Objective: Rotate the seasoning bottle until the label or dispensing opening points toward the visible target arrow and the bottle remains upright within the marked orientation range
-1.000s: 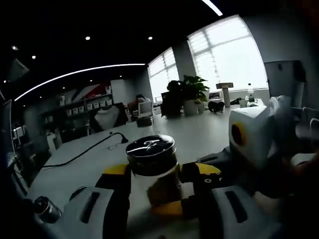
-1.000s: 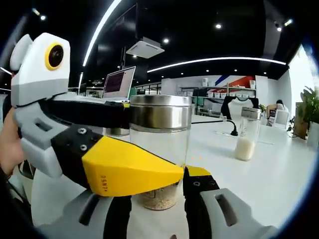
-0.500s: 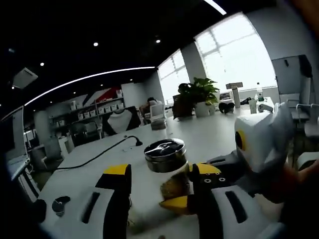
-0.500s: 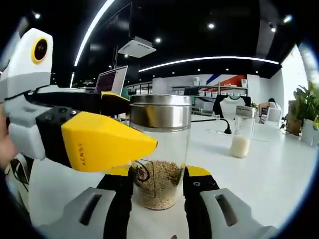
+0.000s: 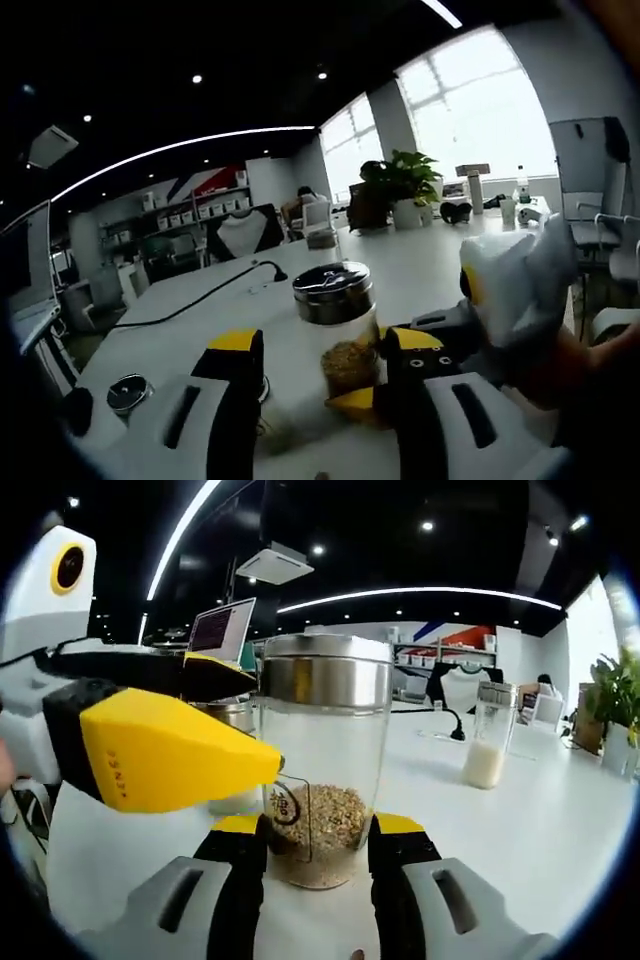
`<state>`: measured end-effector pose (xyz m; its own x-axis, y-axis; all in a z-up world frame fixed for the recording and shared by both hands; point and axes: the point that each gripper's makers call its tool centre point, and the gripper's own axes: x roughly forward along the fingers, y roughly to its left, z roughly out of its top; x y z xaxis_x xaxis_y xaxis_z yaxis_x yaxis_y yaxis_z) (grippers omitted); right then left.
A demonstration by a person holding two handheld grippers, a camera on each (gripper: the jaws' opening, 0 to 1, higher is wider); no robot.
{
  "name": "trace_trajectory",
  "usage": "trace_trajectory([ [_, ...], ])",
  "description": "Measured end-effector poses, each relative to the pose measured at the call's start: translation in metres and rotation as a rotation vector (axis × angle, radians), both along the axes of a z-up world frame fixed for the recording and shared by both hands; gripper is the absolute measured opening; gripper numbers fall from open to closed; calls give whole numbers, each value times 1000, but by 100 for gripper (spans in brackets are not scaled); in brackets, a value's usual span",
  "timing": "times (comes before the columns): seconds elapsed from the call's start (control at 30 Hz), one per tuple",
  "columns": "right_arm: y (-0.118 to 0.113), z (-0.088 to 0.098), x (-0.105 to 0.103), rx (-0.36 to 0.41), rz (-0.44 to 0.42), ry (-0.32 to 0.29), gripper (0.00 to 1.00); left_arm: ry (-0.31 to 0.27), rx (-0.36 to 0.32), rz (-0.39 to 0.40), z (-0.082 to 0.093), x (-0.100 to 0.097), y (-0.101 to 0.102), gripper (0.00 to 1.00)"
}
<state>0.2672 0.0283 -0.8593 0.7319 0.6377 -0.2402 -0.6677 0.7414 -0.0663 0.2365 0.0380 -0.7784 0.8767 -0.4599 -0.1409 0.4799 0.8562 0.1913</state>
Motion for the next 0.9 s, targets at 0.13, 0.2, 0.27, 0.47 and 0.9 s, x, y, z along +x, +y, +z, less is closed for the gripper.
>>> trace_trajectory([
  [0.13, -1, 1, -3, 12, -4, 4, 39, -4, -11, 8, 3, -1, 4, 52],
  [0.2, -1, 1, -3, 9, 0, 5, 39, -3, -15, 7, 3, -1, 4, 52],
  [0.27, -3, 2, -5, 11, 6, 4, 39, -1, -15, 4, 3, -2, 3, 52],
  [0.47, -6, 4, -10, 7, 17, -3, 38, 17, -25, 8, 0, -3, 0, 52],
  [0.9, -11, 16, -22, 48, 47, -27, 39, 29, -32, -11, 1, -11, -12, 52],
])
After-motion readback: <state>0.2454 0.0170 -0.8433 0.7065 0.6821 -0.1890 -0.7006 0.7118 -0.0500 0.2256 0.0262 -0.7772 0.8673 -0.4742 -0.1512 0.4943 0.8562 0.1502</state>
